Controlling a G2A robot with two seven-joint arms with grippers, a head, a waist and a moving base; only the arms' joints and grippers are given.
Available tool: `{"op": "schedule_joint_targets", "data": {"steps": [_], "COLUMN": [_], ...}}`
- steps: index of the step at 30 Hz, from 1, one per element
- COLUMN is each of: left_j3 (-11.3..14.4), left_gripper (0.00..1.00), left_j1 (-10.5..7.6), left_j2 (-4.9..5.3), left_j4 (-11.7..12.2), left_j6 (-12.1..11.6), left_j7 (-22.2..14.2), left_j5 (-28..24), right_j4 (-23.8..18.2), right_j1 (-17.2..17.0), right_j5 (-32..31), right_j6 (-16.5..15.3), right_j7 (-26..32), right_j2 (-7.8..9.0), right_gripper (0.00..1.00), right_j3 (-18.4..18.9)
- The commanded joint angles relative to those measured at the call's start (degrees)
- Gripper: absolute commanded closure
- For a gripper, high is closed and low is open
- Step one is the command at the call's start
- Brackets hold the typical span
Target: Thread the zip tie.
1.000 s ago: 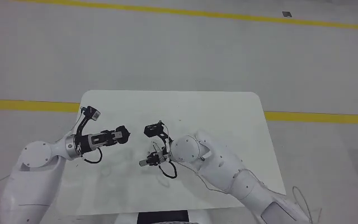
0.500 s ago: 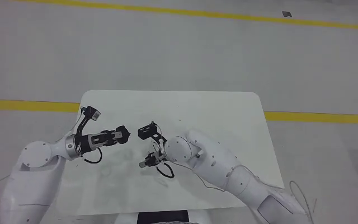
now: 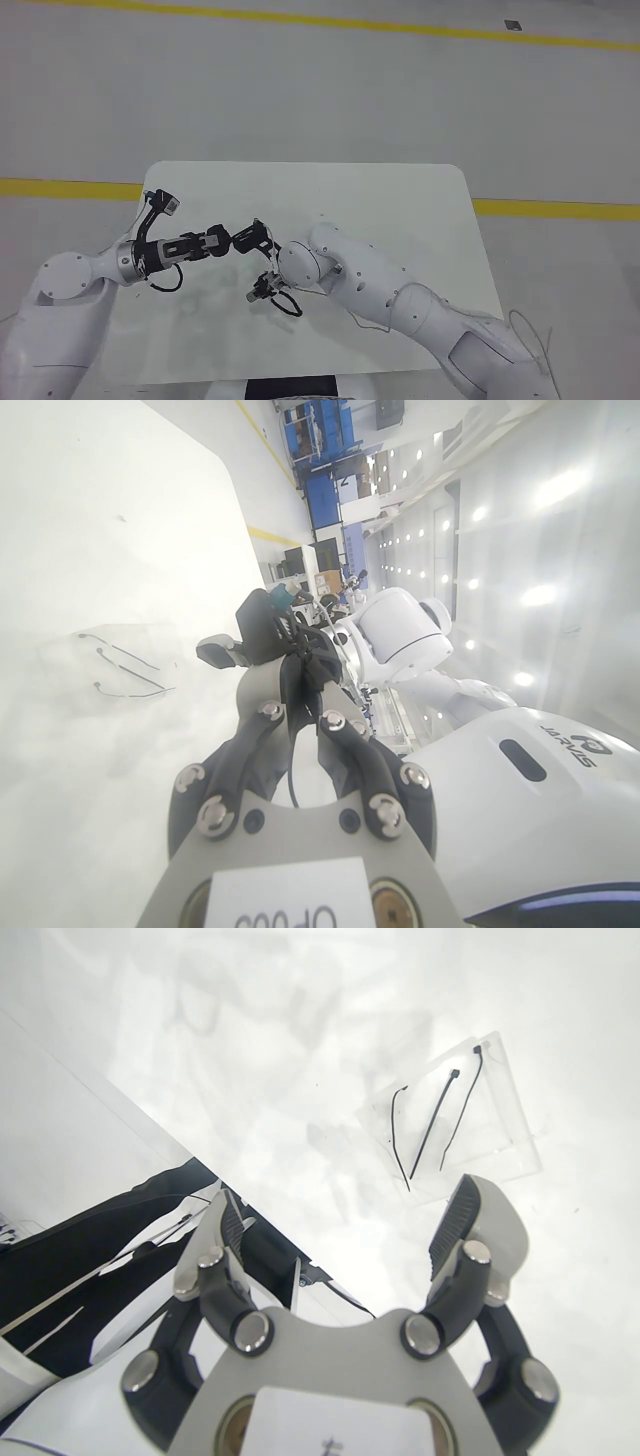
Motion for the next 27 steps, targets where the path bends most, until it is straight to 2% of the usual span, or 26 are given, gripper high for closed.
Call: {"op": "schedule_joint_targets", "data": {"steps": [1, 3, 7, 14, 20, 25, 27], "left_j3": [0.0, 0.0, 0.0, 0.0, 0.0, 0.0, 0.7], "left_gripper": [1.00, 1.00, 1.00, 1.00, 1.00, 1.00, 1.00], "left_j1": [0.00, 0.00, 0.00, 0.00, 0.00, 0.00, 0.10], "left_j2": [0.00, 0.00, 0.00, 0.00, 0.00, 0.00, 0.04], "left_j4": [0.0, 0.0, 0.0, 0.0, 0.0, 0.0, -0.4], "left_j6": [0.0, 0.0, 0.0, 0.0, 0.0, 0.0, 0.5], "left_j7": [0.0, 0.0, 0.0, 0.0, 0.0, 0.0, 1.6], "left_j5": [0.0, 0.0, 0.0, 0.0, 0.0, 0.0, 0.7], "right_j4": [0.5, 1.1, 2.6, 5.7, 5.7, 5.6, 5.6], "right_j1": [-0.8, -0.4, 1.2, 0.8, -1.2, -1.3, -1.3], "right_j5": [-0.2, -1.4, -3.8, -5.7, -8.7, -8.9, -8.9], "right_j6": [-1.3, -1.5, 0.4, 0.4, 0.4, 0.4, 0.4], "right_j7": [-1.6, -1.4, 0.4, 1.5, 2.4, 2.5, 2.5], "right_j2": [-0.03, -0.19, -1.41, -3.38, -4.16, -4.20, -4.20], "right_gripper": [0.00, 0.00, 0.00, 0.00, 0.00, 0.00, 0.00], "right_j3": [-0.2, -0.5, -1.8, -0.4, 2.0, 2.1, 2.1]}}
